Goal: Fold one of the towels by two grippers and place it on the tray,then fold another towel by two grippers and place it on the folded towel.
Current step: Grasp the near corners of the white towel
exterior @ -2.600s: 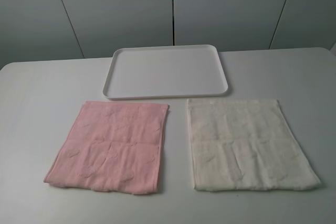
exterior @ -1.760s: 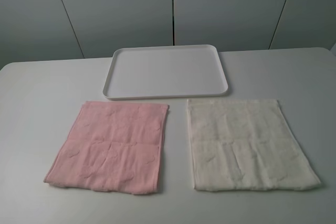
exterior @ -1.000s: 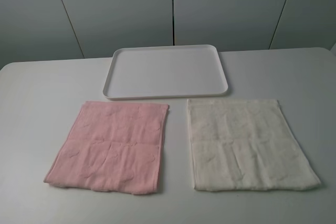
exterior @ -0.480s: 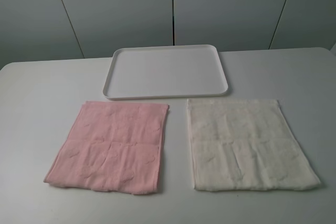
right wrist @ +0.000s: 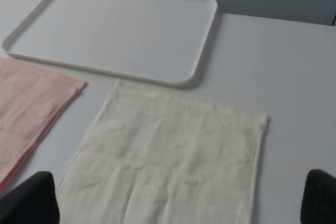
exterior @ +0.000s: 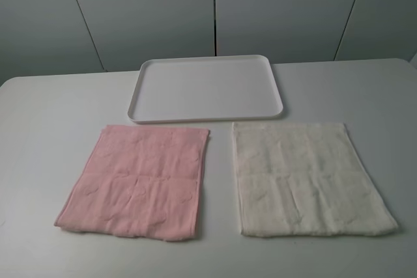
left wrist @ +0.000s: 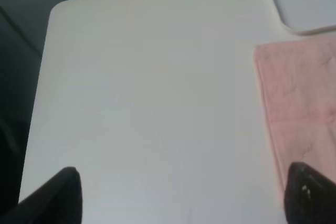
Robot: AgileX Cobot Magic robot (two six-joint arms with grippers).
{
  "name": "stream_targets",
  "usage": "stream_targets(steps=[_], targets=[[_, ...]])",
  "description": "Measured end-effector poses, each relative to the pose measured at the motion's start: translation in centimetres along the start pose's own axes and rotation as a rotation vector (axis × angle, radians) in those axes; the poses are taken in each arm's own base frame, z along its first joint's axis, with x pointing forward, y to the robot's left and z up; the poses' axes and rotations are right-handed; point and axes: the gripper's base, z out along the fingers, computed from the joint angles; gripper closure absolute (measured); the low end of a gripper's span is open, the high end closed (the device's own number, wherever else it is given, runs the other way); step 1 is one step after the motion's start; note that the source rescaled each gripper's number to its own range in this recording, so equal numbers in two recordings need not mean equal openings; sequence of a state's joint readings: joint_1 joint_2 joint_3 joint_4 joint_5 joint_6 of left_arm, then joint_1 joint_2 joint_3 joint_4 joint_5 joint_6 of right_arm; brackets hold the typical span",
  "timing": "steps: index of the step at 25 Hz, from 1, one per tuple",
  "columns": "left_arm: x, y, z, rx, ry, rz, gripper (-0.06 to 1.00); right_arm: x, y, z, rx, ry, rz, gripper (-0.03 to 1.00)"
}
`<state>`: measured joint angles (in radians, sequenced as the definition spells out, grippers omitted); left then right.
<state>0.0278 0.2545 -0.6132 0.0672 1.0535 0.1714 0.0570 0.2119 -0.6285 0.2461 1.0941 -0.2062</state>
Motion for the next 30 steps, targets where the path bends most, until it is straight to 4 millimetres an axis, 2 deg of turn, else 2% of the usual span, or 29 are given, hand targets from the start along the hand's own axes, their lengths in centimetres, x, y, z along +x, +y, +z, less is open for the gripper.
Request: stream_targets(steps=[6,9,12,16,22,26,30], targets=[[-5.1,0.1,4.4,0.104,0.113,0.117,-0.05,-4.6,-1.1,3.4,-0.023,0.101,-0.045,-0.03],[-7.6,-0.2,6.8,0.181,0.120,0.135,-0.05,-6.9,-1.5,6.1,-0.074,0.152,-0.082,-0.03],[-9.5,-0.8,9.6,0.286,0.127,0.179,-0.05,-8.6,-2.1,8.6,-0.109,0.207,-0.155,-0.03],[-11.1,-2.3,13.7,0.430,0.168,0.261,-0.05,-9.6,-2.8,12.0,-0.161,0.297,-0.278,-0.03],[-11.8,-7.6,17.9,0.564,0.230,0.582,-0.05,-8.4,-2.4,16.1,-0.288,0.465,-0.464,-0.03],[-11.1,-12.2,19.0,0.647,0.235,0.769,-0.05,-7.6,-2.5,17.5,-0.318,0.554,-0.503,-0.03],[-9.6,-17.2,19.2,0.732,0.220,0.922,-0.05,-7.2,-3.0,17.7,-0.309,0.609,-0.591,-0.03]])
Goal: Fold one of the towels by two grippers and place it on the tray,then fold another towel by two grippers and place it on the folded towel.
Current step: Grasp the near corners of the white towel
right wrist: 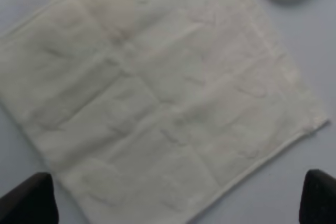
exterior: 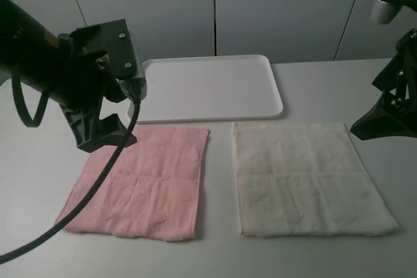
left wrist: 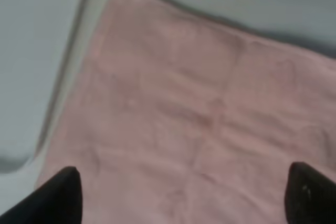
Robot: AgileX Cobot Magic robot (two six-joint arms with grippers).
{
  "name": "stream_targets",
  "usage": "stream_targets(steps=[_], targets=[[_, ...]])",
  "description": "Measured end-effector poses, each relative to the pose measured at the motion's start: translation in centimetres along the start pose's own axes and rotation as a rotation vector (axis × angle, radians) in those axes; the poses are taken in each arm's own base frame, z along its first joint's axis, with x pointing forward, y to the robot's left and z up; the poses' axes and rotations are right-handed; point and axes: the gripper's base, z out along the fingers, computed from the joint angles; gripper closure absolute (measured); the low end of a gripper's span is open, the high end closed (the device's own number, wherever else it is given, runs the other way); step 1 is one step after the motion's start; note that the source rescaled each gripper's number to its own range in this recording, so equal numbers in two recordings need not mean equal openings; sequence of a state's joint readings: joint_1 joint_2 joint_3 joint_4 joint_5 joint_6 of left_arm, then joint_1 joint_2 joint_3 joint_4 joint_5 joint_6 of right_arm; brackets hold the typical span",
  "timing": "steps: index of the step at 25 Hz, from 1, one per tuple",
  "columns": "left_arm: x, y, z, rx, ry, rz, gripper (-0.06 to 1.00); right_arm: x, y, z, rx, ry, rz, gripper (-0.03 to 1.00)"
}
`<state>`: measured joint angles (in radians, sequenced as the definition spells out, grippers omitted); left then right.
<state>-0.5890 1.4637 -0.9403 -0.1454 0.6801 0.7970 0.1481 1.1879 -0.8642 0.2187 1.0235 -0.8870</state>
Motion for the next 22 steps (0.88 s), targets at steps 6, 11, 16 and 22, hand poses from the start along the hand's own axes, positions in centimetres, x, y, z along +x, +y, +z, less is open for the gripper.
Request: stream_targets(steps=[6,11,16,22], targets=[[-3.7,-3.9,4.8,0.042,0.106,0.149,-0.05,0.8,-0.3,0.0,0.025,0.098,-0.083,-0.03],[-6.5,-5.5,7.5,0.056,0.211,0.238,-0.05,0.9,-0.4,0.5,0.003,0.116,-0.071,-0.03],[-8.1,-6.0,9.1,0.080,0.261,0.258,-0.05,1.5,-0.5,2.1,-0.035,0.179,-0.072,-0.03],[-9.1,-6.8,9.7,0.103,0.255,0.258,-0.05,3.7,0.1,5.4,-0.085,0.299,-0.093,-0.03]])
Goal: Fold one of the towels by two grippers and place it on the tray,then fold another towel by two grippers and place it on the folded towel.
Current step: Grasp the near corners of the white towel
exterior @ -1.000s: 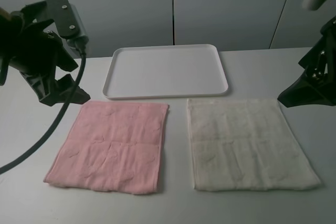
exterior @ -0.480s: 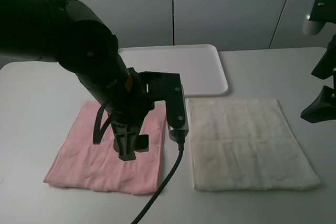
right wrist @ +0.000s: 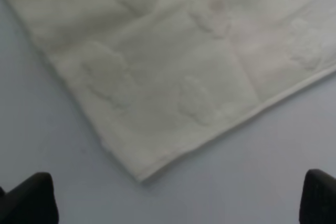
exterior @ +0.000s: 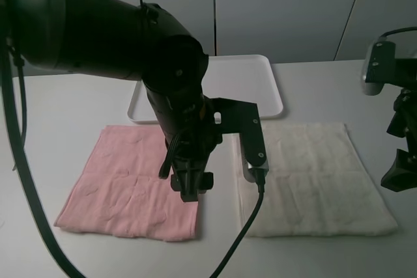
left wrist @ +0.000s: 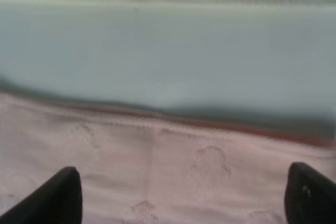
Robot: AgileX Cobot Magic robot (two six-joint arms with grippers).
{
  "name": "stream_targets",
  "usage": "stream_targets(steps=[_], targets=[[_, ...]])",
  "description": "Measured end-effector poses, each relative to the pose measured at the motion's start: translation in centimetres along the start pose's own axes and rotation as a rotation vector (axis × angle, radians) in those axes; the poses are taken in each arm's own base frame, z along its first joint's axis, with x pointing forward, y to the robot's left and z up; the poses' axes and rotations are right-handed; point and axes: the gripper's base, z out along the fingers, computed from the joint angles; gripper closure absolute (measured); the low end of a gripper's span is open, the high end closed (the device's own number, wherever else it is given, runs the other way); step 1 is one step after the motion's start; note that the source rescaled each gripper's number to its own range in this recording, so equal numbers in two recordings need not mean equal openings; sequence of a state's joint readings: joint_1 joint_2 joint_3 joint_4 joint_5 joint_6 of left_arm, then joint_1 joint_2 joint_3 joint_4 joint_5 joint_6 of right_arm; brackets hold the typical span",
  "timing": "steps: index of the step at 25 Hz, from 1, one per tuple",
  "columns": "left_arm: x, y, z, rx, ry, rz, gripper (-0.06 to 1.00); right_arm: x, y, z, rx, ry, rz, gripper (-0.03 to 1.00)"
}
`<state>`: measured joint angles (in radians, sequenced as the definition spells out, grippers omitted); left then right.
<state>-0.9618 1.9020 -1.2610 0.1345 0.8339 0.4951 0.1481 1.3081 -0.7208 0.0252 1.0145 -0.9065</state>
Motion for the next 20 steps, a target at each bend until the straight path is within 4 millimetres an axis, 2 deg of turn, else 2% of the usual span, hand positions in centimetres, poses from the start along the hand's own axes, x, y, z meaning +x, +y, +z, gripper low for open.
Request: stream_targets(steps=[8,20], targets=[[-2.0,-3.0,1.5,0.034,0.019,0.087,-0.05,1.7,1.2,3.8,-0.057,0.106,-0.130,-0.03],[-2.3,-3.0,1.8,0.010,0.016,0.115,-0.05,3.9,2.9,7.3,-0.011,0.138,-0.382,-0.03]])
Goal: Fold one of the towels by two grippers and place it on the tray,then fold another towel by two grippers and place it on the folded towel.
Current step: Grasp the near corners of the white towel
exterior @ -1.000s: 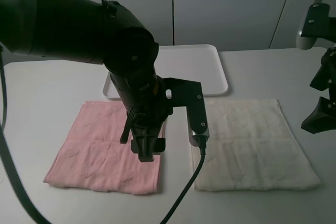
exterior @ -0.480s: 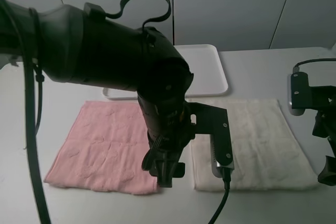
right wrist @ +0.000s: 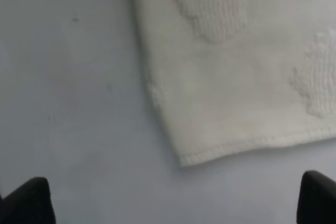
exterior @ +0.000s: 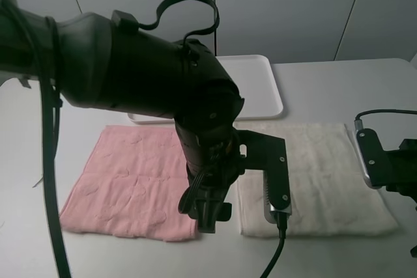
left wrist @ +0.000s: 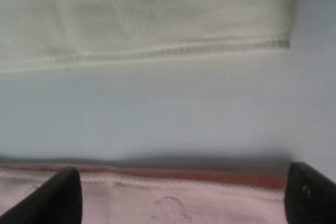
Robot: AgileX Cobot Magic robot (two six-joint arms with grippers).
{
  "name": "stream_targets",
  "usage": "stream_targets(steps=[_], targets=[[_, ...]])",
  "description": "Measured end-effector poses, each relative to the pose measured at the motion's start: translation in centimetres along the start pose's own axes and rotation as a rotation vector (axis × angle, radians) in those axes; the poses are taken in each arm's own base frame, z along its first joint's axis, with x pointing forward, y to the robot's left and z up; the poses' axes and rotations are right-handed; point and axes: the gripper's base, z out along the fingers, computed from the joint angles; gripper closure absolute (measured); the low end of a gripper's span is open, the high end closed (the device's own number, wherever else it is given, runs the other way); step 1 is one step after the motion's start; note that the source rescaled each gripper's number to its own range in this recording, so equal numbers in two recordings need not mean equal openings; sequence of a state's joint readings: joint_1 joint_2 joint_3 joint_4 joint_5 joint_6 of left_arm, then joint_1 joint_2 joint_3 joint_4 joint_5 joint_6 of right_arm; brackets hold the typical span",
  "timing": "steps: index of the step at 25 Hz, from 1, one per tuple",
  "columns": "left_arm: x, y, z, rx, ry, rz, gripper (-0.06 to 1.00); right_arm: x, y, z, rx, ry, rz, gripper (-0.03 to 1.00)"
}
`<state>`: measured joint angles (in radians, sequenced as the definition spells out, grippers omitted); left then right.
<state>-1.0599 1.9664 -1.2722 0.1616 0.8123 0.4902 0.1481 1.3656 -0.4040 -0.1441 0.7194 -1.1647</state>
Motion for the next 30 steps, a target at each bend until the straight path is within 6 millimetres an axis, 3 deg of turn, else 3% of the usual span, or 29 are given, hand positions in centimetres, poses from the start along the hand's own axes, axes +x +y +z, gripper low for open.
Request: stream_targets(steps=[6,13,30], targets=[[-0.1,0.1,0.1,-0.010,-0.011,0.004,-0.05,0.1,0.2,1.0,0.067,-0.001,-0.060,-0.03],[-0.1,0.2,0.1,-0.021,-0.012,0.013,-0.05,0.0,0.1,2.7,-0.006,0.029,-0.099,-0.03],[-0.1,0.2,0.1,-0.024,-0.010,0.012,-0.05,0.2,0.9,3.5,-0.023,0.031,-0.251,-0.02]])
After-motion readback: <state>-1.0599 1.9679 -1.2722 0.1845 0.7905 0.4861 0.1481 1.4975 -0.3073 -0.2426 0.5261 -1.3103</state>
